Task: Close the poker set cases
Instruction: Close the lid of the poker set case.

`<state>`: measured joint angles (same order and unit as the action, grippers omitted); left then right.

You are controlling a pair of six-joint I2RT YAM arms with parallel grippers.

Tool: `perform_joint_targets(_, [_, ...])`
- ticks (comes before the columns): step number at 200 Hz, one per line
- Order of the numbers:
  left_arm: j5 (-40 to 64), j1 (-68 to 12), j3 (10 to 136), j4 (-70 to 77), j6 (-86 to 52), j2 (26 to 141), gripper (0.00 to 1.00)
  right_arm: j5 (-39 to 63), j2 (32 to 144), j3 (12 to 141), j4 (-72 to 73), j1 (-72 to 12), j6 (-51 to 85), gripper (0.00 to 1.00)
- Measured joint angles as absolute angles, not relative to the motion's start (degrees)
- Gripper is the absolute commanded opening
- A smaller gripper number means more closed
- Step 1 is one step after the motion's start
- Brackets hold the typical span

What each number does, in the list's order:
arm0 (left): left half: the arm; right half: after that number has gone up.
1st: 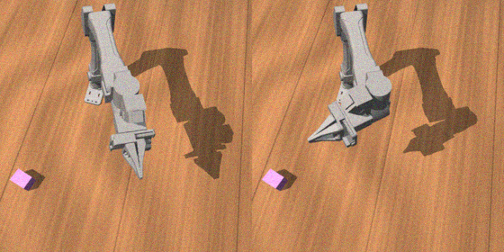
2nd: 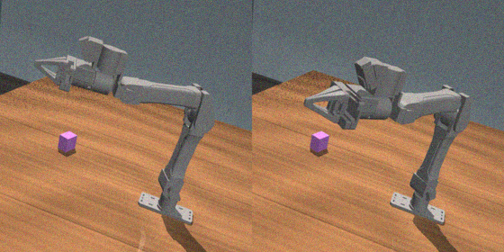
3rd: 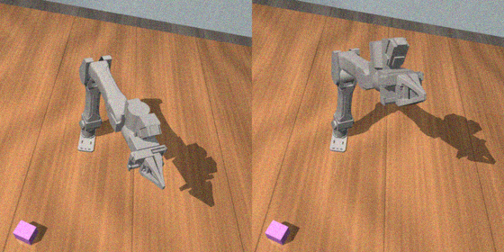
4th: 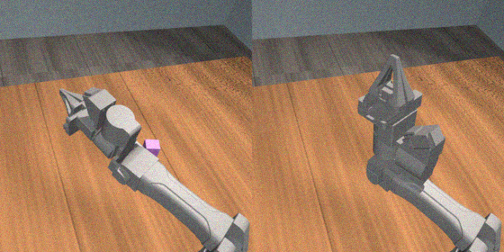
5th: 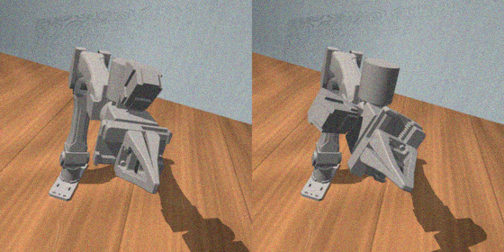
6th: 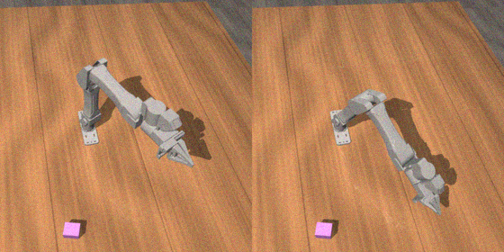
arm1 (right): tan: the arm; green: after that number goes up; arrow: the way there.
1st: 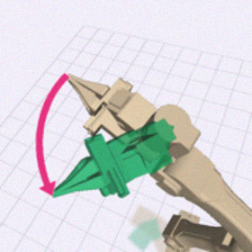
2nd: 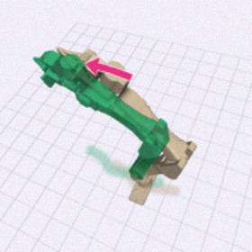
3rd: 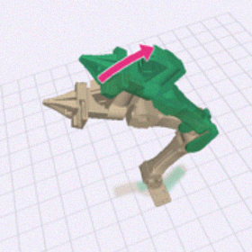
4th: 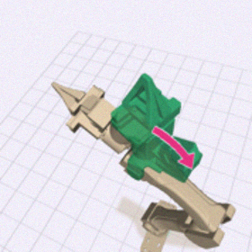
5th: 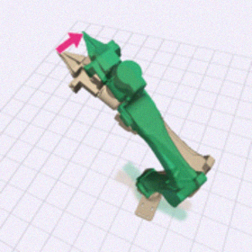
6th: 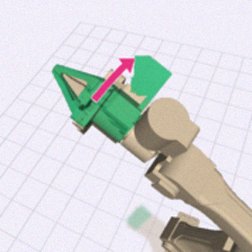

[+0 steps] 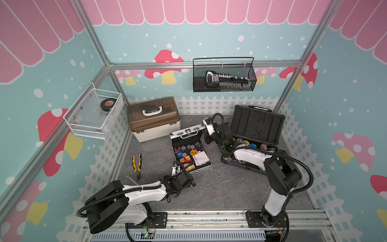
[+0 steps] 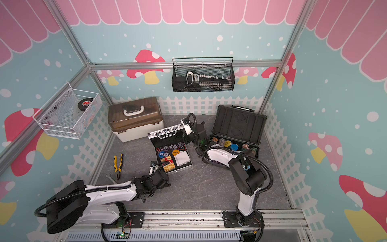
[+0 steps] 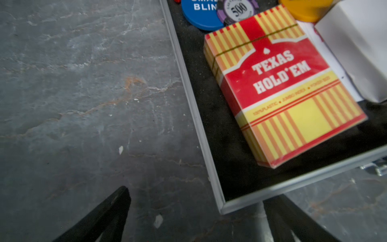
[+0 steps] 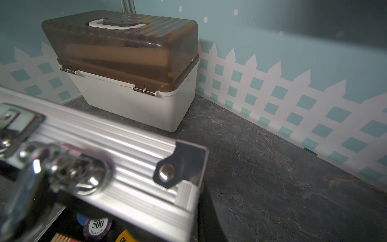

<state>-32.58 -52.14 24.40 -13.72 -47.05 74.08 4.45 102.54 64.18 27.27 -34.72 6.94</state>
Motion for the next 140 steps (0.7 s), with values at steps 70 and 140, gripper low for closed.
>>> perform_joint_targets(70, [-31.8,-47.9,24.4,-8.0,-43.2,77.3,0.99,3.0,101.8,59.4,32.2,-34.5,7.2,0.00])
perform_joint_targets(140, [-31.3,-47.7,24.4,-5.8,-42.8,78.2,0.99,2.1,100.5,53.9,36.8,-34.9,7.8,0.04])
